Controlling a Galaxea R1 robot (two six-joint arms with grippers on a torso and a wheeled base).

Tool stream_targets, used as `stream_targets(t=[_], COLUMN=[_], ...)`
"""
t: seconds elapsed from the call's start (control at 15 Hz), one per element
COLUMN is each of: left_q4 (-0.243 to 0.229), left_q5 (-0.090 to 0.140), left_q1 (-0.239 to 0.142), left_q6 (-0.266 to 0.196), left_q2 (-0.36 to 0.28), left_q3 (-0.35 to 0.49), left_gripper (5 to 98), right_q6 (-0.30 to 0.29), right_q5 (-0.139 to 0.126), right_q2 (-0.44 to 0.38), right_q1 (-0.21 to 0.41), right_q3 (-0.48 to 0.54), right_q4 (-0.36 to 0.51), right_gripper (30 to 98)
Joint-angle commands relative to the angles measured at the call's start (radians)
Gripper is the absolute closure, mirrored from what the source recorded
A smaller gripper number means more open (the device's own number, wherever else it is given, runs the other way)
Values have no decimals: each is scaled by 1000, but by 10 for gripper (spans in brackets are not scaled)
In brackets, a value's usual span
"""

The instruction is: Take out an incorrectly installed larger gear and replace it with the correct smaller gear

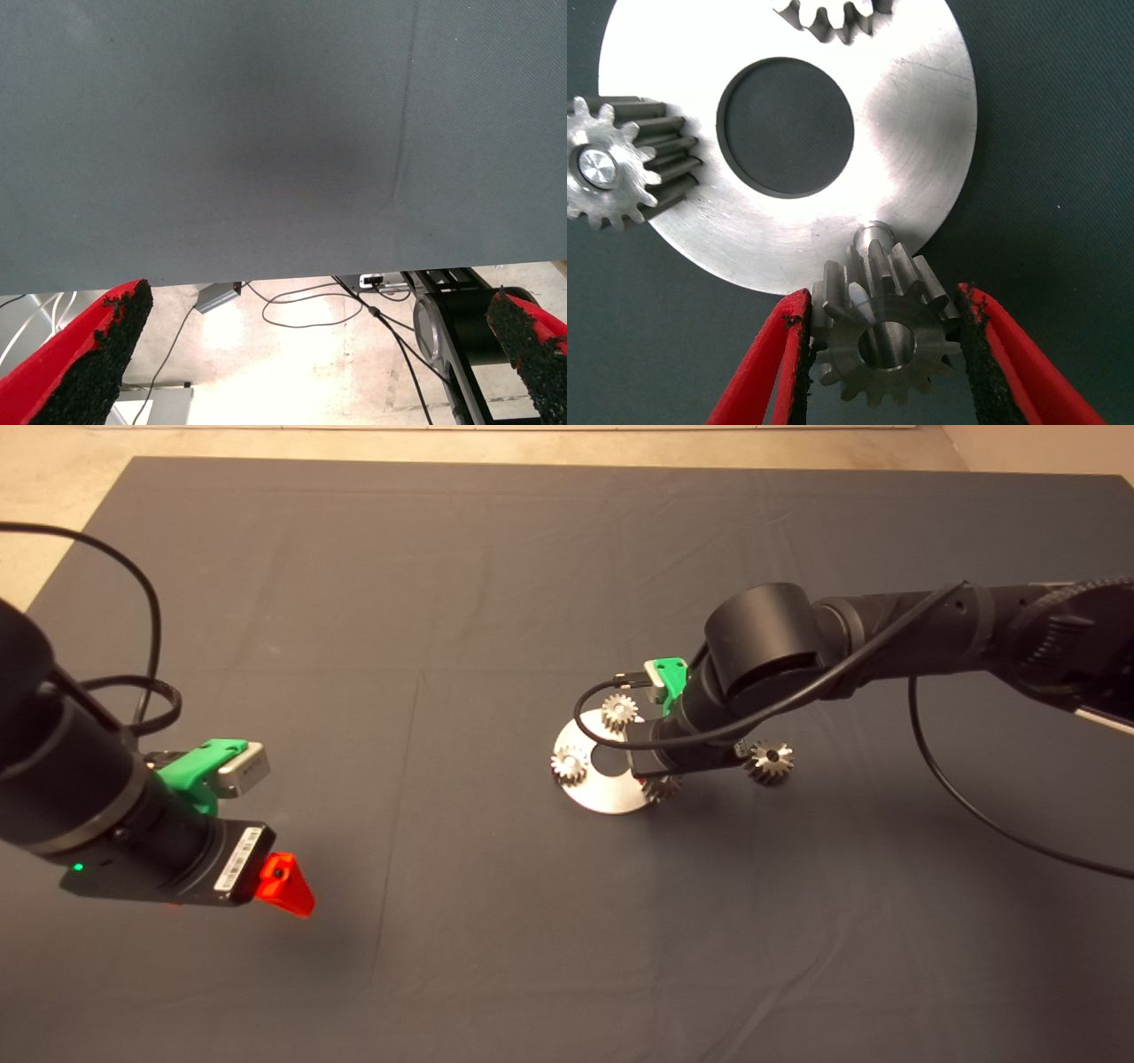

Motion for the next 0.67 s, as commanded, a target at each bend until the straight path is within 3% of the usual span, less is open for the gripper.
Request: stream_targets(t=[0.0,0.6], left_q4=[9,9], left_q5=[90,90], left_q1=[2,2], left_q6=[1,1], left_q2=[-2,-2], left_q3=[-1,1], left_gripper=[54,54], right_q6=[-9,-14], right_q5=[-112,-112], right_q2=[21,13], right_q1=[36,38], right_q3=[-26,-22], right_q4=[-33,-31], right_gripper=[902,903])
